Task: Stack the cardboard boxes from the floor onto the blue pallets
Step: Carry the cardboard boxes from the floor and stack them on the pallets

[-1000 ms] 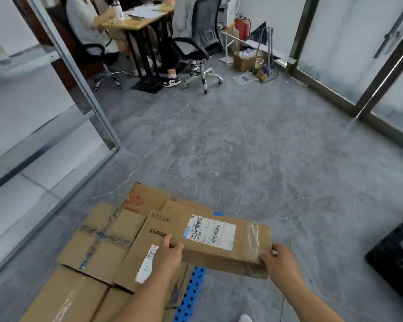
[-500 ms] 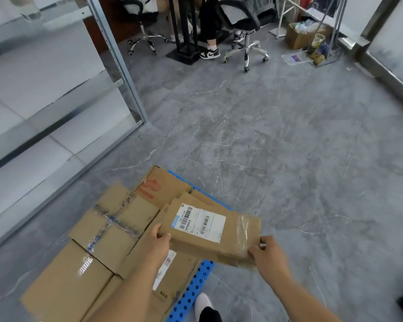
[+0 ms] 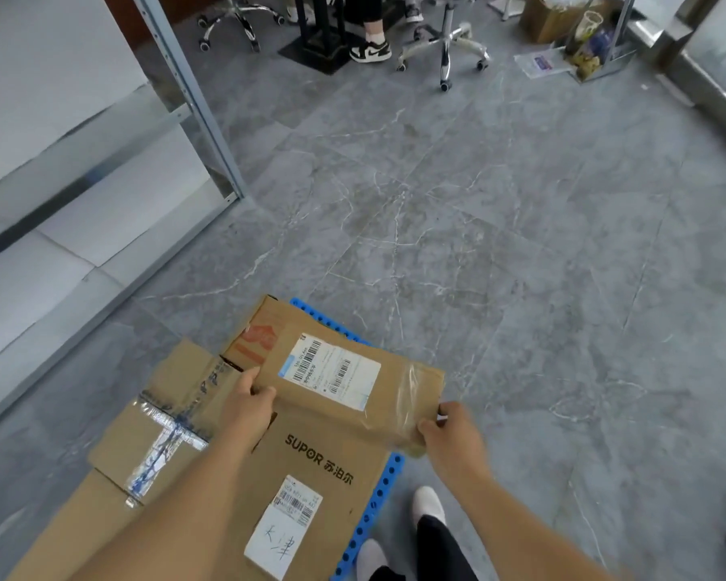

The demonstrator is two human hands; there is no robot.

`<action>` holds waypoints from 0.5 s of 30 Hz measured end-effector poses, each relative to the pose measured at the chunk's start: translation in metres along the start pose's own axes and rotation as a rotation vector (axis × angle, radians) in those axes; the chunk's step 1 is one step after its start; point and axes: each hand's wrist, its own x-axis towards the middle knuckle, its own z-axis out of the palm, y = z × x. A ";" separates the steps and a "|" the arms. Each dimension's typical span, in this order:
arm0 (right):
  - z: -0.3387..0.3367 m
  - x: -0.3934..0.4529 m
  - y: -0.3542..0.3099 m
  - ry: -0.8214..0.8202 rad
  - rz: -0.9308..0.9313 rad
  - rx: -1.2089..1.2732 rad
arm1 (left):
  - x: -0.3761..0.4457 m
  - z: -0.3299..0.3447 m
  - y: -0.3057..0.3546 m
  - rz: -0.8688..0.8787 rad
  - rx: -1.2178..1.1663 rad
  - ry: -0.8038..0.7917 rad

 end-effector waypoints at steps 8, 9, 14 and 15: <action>0.059 0.107 -0.047 -0.033 -0.066 0.011 | 0.127 -0.005 0.018 0.049 -0.065 0.054; 0.069 0.119 -0.050 -0.045 -0.068 0.002 | 0.142 -0.005 0.017 0.047 -0.066 0.069; 0.125 0.168 -0.053 -0.177 -0.094 -0.051 | 0.210 -0.005 -0.006 0.023 -0.038 0.123; 0.137 0.176 -0.052 -0.210 -0.097 -0.050 | 0.223 -0.006 -0.013 0.020 -0.027 0.138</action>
